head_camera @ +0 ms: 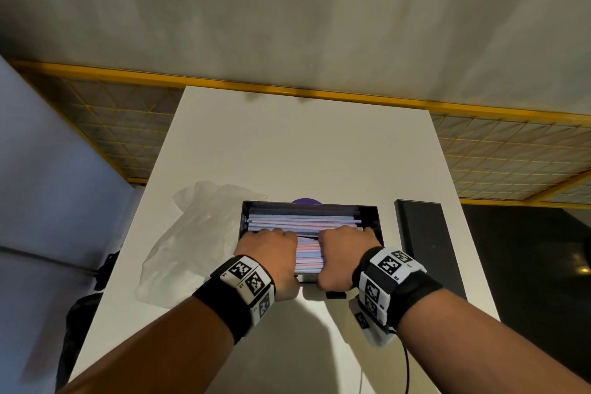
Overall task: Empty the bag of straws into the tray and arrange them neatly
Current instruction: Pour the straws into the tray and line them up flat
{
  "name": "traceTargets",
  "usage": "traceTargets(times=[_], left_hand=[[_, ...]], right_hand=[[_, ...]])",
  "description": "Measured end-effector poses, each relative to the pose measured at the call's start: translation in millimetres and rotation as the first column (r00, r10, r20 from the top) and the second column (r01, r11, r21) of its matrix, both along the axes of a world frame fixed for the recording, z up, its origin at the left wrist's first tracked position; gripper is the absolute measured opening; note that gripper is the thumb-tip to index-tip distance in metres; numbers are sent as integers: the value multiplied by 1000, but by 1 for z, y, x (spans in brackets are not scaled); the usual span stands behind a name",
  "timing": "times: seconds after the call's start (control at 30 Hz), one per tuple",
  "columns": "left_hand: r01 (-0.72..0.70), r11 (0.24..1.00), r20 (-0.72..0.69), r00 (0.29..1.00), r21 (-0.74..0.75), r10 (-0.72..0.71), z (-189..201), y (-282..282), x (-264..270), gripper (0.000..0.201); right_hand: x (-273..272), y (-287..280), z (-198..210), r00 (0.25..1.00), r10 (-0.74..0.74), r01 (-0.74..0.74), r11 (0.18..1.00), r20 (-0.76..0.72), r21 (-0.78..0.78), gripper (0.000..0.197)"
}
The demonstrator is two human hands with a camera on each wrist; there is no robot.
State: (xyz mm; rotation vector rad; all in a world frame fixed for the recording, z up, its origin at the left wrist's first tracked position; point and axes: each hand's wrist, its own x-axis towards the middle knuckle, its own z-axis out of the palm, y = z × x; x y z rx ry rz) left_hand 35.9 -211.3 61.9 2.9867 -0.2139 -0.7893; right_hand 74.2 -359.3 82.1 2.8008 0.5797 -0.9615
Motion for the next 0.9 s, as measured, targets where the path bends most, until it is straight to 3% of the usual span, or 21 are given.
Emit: traceTargets(times=[0.13, 0.37, 0.57, 0.9], left_hand=[[-15, 1000, 21, 1000, -12, 16, -2, -1, -2, 61], [-11, 999, -11, 1000, -48, 11, 0, 0, 2, 51], [-20, 998, 7, 1000, -54, 20, -4, -1, 0, 56], [49, 998, 23, 999, -51, -48, 2, -7, 0, 65]], right_hand=[[0, -1, -3, 1000, -3, 2, 999, 4, 38, 32], [-1, 1, -5, 996, 84, -84, 991, 12, 106, 53], [-3, 4, 0, 999, 34, -34, 999, 8, 35, 29], [-1, 0, 2, 998, 66, -61, 983, -24, 172, 42]])
